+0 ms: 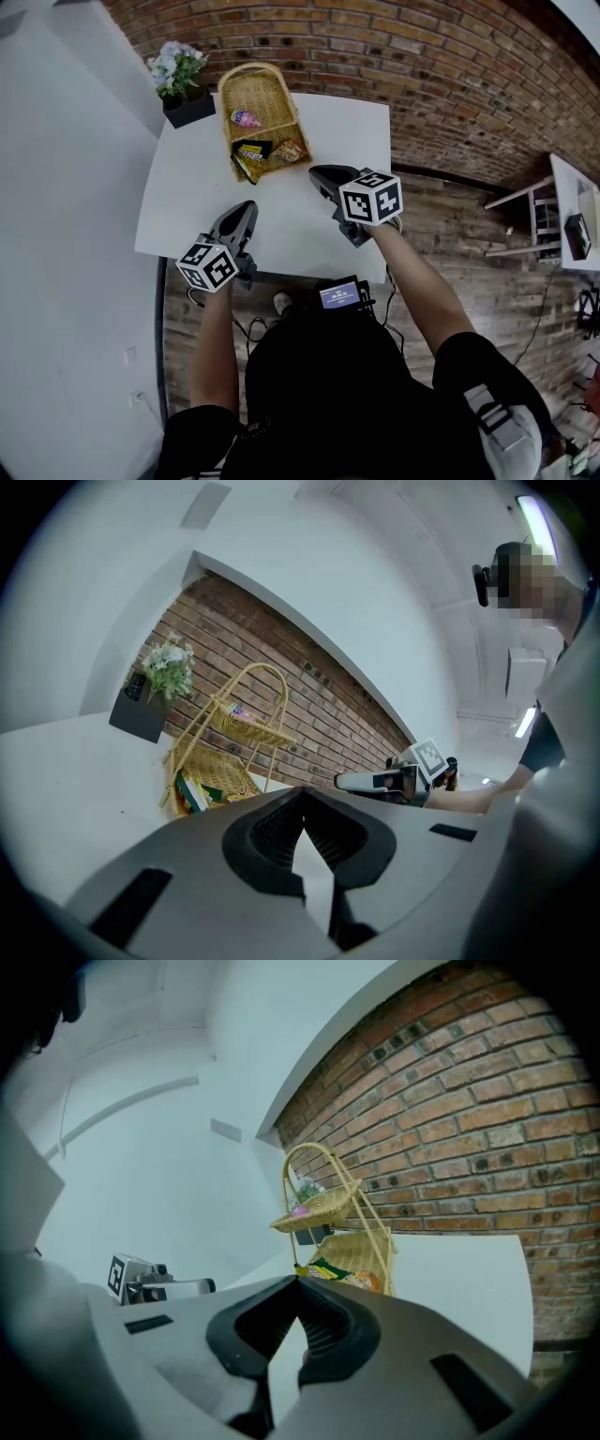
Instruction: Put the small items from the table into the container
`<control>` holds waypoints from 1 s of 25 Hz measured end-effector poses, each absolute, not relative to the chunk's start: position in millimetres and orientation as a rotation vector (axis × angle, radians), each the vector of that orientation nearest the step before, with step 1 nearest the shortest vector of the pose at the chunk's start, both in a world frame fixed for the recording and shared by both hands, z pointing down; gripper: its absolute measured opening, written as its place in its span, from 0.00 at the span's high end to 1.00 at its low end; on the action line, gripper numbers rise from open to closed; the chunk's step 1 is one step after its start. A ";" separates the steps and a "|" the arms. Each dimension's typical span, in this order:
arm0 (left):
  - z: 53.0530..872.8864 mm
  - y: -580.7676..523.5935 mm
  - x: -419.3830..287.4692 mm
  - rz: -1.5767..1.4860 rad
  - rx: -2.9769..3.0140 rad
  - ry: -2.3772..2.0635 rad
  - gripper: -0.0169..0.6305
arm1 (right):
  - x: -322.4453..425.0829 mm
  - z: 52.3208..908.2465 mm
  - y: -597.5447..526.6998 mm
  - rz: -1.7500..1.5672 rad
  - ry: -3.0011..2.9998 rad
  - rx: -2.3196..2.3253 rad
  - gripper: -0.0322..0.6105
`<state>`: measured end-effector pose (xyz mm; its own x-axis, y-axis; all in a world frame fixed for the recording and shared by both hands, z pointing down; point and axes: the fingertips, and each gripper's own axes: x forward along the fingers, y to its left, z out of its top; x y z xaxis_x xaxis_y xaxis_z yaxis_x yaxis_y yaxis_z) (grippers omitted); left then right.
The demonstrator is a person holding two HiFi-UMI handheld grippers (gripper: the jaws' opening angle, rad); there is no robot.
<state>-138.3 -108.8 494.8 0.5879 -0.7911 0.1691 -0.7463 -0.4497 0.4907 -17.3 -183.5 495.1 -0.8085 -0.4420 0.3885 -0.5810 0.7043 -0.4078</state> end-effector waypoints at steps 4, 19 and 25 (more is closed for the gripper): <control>500.7 -102.8 -139.3 -0.112 2.277 -1.225 0.96 | -12.4 508.2 -172.8 0.820 -2.637 0.809 0.93; 513.1 -98.4 -139.1 -0.096 2.273 -1.212 0.96 | -2.4 527.2 -156.5 0.853 -2.608 0.814 0.93; 512.7 -99.0 -136.8 -0.092 2.276 -1.207 0.96 | -0.6 527.4 -154.4 0.861 -2.607 0.812 0.93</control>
